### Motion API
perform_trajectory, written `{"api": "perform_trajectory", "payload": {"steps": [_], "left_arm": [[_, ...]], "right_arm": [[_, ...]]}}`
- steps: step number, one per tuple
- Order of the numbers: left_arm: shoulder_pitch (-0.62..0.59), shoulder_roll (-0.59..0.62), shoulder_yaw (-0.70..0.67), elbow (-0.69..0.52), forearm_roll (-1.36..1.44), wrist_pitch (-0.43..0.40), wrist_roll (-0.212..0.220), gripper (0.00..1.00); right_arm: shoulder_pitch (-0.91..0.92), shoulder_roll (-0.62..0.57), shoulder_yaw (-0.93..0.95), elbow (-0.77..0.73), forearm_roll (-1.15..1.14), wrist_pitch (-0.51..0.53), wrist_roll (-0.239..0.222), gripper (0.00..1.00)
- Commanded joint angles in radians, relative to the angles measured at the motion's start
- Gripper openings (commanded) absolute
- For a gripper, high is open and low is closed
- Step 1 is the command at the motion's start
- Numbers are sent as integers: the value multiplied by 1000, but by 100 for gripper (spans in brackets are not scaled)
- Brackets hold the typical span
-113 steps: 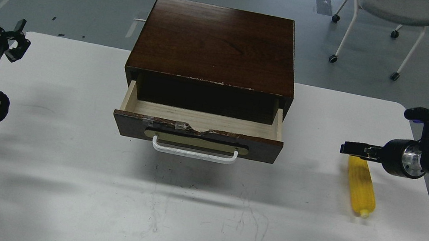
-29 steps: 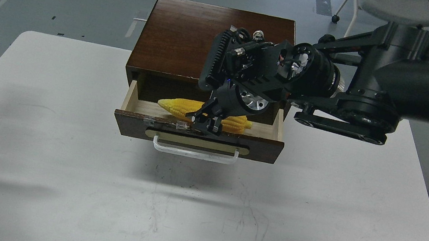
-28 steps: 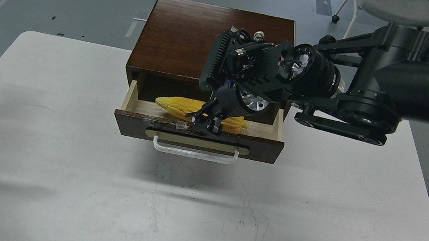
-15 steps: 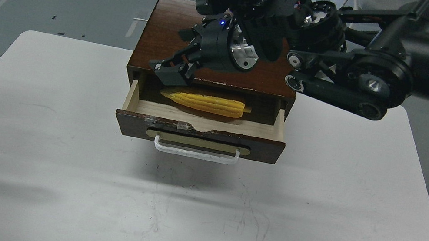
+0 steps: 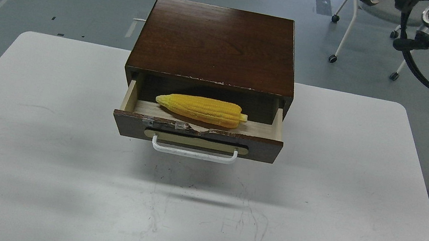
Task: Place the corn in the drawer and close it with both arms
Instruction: 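Release the corn in the drawer and withdraw the right gripper, then move the left gripper to the front of the open drawer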
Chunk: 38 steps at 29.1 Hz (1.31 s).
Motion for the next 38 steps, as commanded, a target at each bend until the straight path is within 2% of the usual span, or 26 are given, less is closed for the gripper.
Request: {"api": "perform_trajectory", "payload": {"steps": [1,4,7,9,11,12,13,14,18,22,28,33,38], "left_arm": [[-4,3,-4,-190,287,0,-9,93],[0,24,-1,-330,501,0,-11,85],[13,70,1,-450,699,0,-12,77],[26,95,1,-530,818,0,-26,62],[42,98,2,-586,898,0,-43,33],[42,98,2,-587,898,0,-43,33],[48,95,4,-606,927,0,-45,12],[54,92,23,-617,967,0,-39,0],[57,104,105,-677,1135,0,-42,0],[105,129,159,-677,1240,0,-46,0],[119,92,165,-676,1341,0,-45,0],[126,25,231,-671,1602,0,-45,0],[128,27,298,-647,1695,0,-46,0]], "right_arm": [[-119,3,128,-83,224,-1,3,100],[-185,17,218,-191,430,3,-9,100],[-216,20,243,-229,525,2,-6,100],[-236,18,245,-245,532,2,3,100],[-252,11,246,-250,533,2,5,100],[-253,11,246,-250,533,2,5,100],[-259,8,249,-253,544,2,5,100],[-262,9,271,-268,548,2,6,100],[-277,41,396,-411,558,14,8,100],[-279,141,528,-550,568,122,-4,100],[-364,152,541,-552,725,180,-34,100],[-459,196,545,-553,766,338,-43,100],[-481,204,556,-553,766,338,-40,100]]}}
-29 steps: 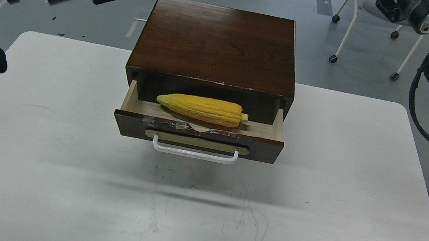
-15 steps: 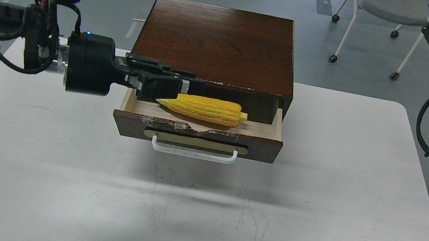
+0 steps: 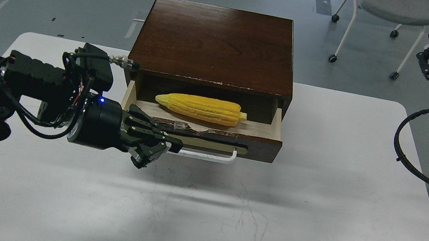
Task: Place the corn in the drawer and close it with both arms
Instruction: 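Move the left gripper to the front of the open drawer, then push the drawer front away from the robot with the left gripper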
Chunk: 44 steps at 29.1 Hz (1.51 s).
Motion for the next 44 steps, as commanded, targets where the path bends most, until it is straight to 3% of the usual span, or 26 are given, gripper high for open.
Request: {"api": "perform_trajectory", "payload": {"steps": [1,44], "left_arm": [[0,3,50,16,82,0,-1,0],[-24,20,36,26,170,0,2,0]], "right_arm": [[-13,5,5,1,1,4,3,100],[-12,0,-12,1,-4,4,12,100]]}}
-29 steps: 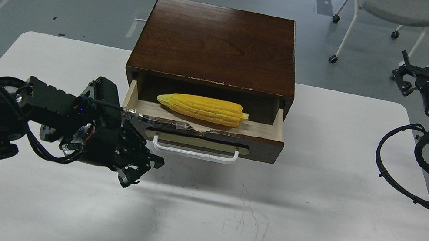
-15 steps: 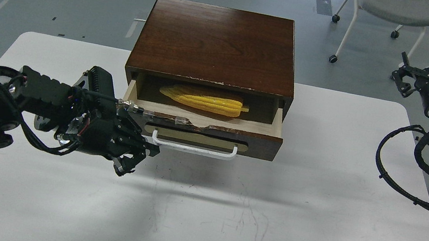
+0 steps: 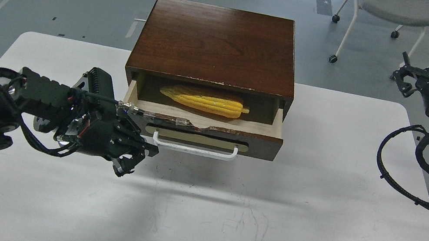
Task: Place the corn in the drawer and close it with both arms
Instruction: 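Push the drawer front away from the robot with the left gripper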
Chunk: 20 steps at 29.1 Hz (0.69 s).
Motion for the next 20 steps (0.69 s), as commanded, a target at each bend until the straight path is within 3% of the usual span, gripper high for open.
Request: {"api": "perform_trajectory", "payload": {"steps": [1,10,20], "left_arm": [[2,-8,0,3,-1,0,3,0],[-3,-9,-14,23,-6,15,3,0],[-5,-75,-24,127,-6,58,5,0]], "right_arm": [[0,0,0,0,0,0,1,100],[0,0,-3,0,-2,0,1,100],[1,5,-6,0,-3,0,1,100]]}}
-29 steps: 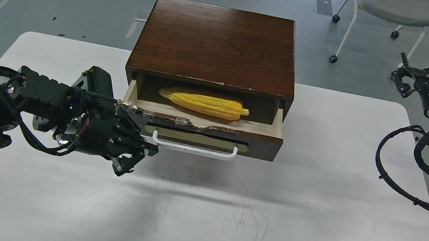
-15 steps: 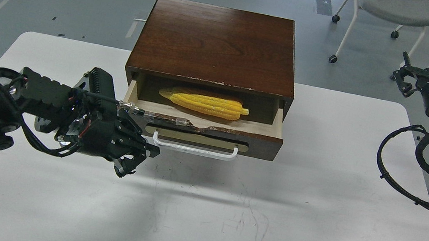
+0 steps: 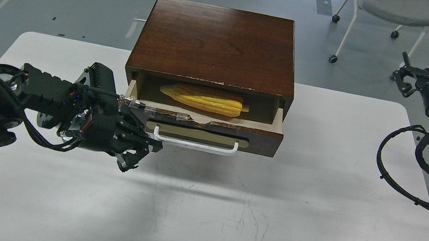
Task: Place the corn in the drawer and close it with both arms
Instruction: 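Push the drawer front away from the robot with the left gripper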
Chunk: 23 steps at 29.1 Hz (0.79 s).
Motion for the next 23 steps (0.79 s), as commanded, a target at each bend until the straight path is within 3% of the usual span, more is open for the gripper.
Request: {"api": "perform_trajectory", "payload": {"steps": [1,23], "left_arm": [[0,-27,-2,30,0,4,3,0],[0,-87,-46,217,-5,102,-2,0]], "right_arm": [[2,1,-1,0,-2,0,0,100],[6,-5,2,-3,-2,0,3,100]]}}
